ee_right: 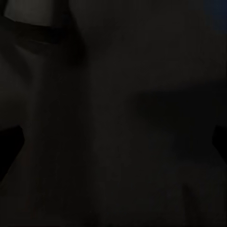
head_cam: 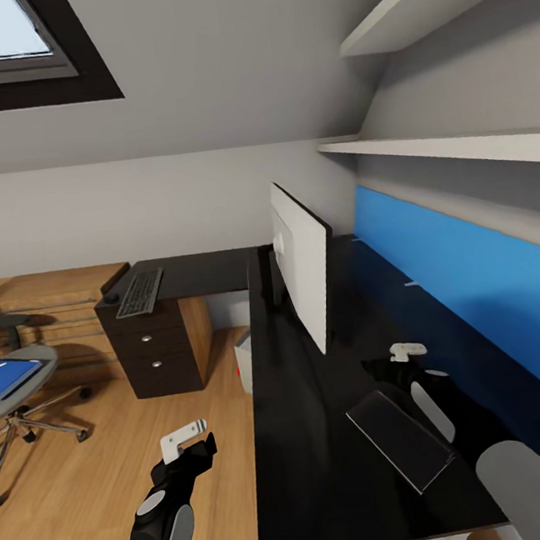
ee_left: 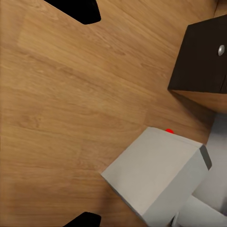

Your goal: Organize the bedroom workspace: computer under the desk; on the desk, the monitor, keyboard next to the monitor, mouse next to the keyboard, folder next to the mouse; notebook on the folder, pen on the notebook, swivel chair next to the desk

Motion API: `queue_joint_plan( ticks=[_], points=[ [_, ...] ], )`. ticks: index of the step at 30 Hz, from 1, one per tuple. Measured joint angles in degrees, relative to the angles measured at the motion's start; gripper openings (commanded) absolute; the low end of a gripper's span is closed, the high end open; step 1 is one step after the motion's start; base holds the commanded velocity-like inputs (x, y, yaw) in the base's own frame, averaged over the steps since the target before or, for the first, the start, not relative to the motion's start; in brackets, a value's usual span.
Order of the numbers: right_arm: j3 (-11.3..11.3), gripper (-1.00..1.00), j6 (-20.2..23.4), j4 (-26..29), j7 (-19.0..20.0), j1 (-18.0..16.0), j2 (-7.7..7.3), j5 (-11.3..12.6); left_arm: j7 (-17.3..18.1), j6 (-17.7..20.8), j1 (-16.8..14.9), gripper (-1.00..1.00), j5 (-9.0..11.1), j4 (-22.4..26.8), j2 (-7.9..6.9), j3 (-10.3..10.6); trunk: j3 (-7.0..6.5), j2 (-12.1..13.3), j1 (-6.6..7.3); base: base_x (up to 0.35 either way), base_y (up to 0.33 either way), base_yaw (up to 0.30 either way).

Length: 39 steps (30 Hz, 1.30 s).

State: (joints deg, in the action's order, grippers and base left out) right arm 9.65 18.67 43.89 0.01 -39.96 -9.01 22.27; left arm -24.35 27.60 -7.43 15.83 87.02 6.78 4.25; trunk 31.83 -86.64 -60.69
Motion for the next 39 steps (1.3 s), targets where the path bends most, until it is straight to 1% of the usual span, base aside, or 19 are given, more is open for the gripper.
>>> queue_joint_plan(
  ticks=[3, 8, 14, 21, 27, 29, 33, 39],
  points=[
    [1.4, 1.00, 0.0, 0.0, 0.0, 0.0, 0.01, 0.1, 0.0, 0.0, 0.0, 1.00, 0.0, 0.1, 0.00, 0.0, 0.00, 0.0, -0.01, 0.037, 0.000, 0.000],
    [2.7, 1.00, 0.2, -0.2, -0.2, 0.0, 0.09, 0.0, -0.1, -0.1, 0.0, 1.00, 0.1, 0.4, 0.04, 0.1, 0.00, 0.0, -0.01, 0.012, 0.000, 0.000],
    [3.3, 1.00, 0.6, -0.6, -0.4, 0.0, 0.67, 0.0, -0.4, -0.2, 0.0, 1.00, 0.1, 0.7, 0.20, 0.1, 1.07, -2.4, -1.32, 0.002, 0.000, 0.000],
    [5.6, 1.00, 0.8, -0.7, -0.4, 0.0, 0.87, 0.0, -0.4, -0.2, 0.0, 1.00, 0.1, 0.7, 0.26, 0.1, 2.33, -5.2, -2.86, 0.000, 0.000, 0.000],
    [6.2, 1.00, 0.8, -0.8, -0.5, 0.0, 0.90, 0.0, -0.4, -0.2, 0.0, 1.00, 0.1, 0.7, 0.26, 0.1, 3.41, -7.6, -4.18, 0.000, 0.000, 0.000],
    [6.3, 1.00, 0.6, -0.6, -0.5, 0.0, 0.90, -0.7, -0.4, -0.2, 0.0, 1.00, 0.1, 0.7, 0.26, 0.1, 3.75, -8.4, -4.61, 0.000, 0.000, 0.000],
    [6.3, 1.00, 0.7, 0.5, -0.5, 0.0, 0.89, -0.8, -0.4, -0.2, 0.0, 1.00, 0.1, 0.7, 0.26, 0.1, 4.47, -10.0, -5.49, 0.000, 0.000, 0.000],
    [6.1, 1.00, 1.2, 0.7, -0.4, 0.0, 0.83, -0.5, -0.3, -0.2, 0.0, 1.00, 0.1, 0.7, 0.23, 0.1, 4.48, -10.0, -5.50, 0.000, 0.000, 0.000]
  ],
)
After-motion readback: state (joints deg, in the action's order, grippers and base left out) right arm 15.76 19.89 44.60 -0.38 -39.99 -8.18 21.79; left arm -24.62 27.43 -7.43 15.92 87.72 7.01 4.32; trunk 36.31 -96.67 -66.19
